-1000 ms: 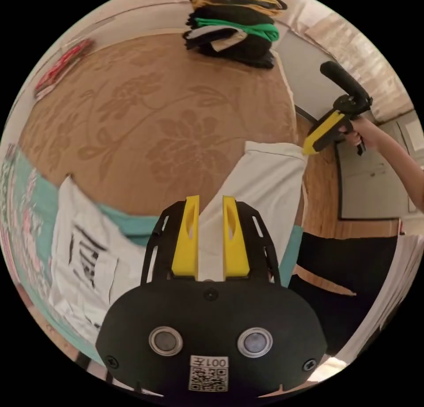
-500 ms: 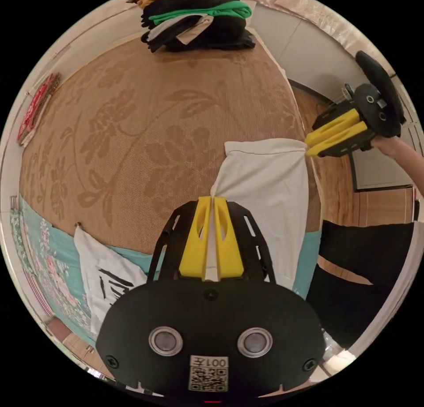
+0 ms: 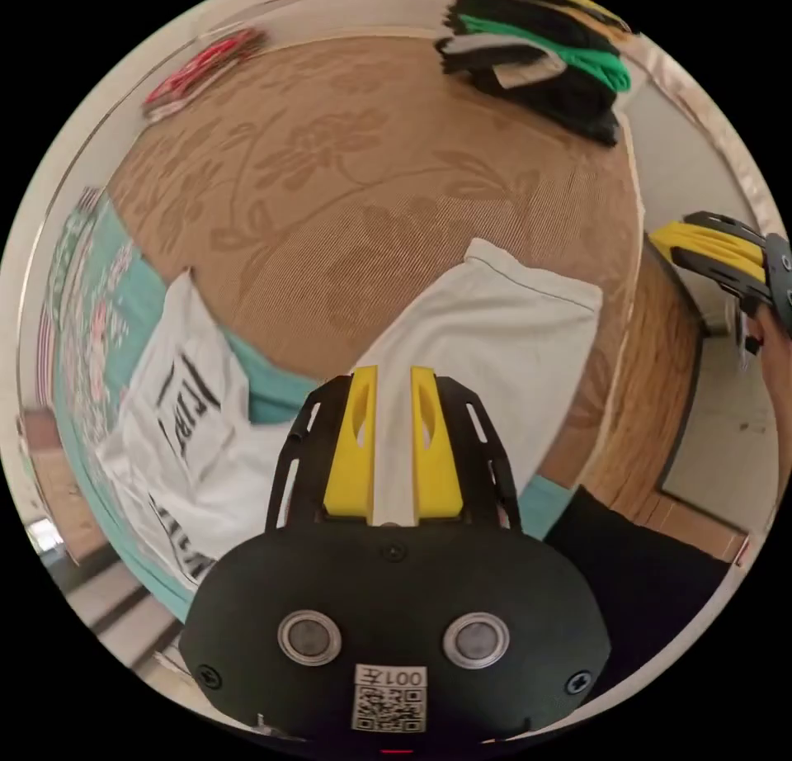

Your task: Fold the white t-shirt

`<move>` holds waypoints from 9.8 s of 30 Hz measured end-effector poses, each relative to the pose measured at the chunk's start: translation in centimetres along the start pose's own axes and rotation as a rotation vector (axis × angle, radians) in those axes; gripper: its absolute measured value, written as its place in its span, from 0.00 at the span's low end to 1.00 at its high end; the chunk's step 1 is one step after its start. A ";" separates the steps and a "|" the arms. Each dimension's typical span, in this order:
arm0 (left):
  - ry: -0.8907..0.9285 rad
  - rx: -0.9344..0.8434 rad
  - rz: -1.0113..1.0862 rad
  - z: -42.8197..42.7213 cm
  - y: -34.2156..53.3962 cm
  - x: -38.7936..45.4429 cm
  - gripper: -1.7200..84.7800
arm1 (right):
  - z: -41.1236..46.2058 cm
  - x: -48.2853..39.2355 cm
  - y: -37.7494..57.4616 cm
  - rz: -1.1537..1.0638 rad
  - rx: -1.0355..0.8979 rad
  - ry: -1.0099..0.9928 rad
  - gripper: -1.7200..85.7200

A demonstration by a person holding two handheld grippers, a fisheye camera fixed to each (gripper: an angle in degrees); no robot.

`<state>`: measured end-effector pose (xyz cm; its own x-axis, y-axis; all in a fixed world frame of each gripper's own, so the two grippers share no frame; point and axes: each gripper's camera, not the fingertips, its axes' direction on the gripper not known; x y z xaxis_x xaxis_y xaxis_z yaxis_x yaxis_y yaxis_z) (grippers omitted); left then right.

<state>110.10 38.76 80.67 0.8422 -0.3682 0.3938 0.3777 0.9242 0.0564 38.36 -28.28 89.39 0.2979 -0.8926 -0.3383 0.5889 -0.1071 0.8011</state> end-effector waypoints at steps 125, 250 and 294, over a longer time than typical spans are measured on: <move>0.177 0.405 -1.440 15.3 96.4 -68.5 0.01 | -19.2 -83.9 -60.2 -1.187 0.110 -0.657 0.08; 0.217 0.015 -0.521 4.8 55.8 -29.2 0.08 | -6.0 -39.4 -3.8 -0.117 -0.034 -0.418 0.09; 0.239 -0.132 -0.596 0.8 49.6 -16.3 0.01 | 0.5 -16.1 3.3 0.377 0.053 -0.257 0.05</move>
<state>114.84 90.67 77.79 0.5304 -0.8400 0.1139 0.8375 0.5401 0.0829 35.16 -14.46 97.70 0.2837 -0.9526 0.1099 0.4339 0.2298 0.8712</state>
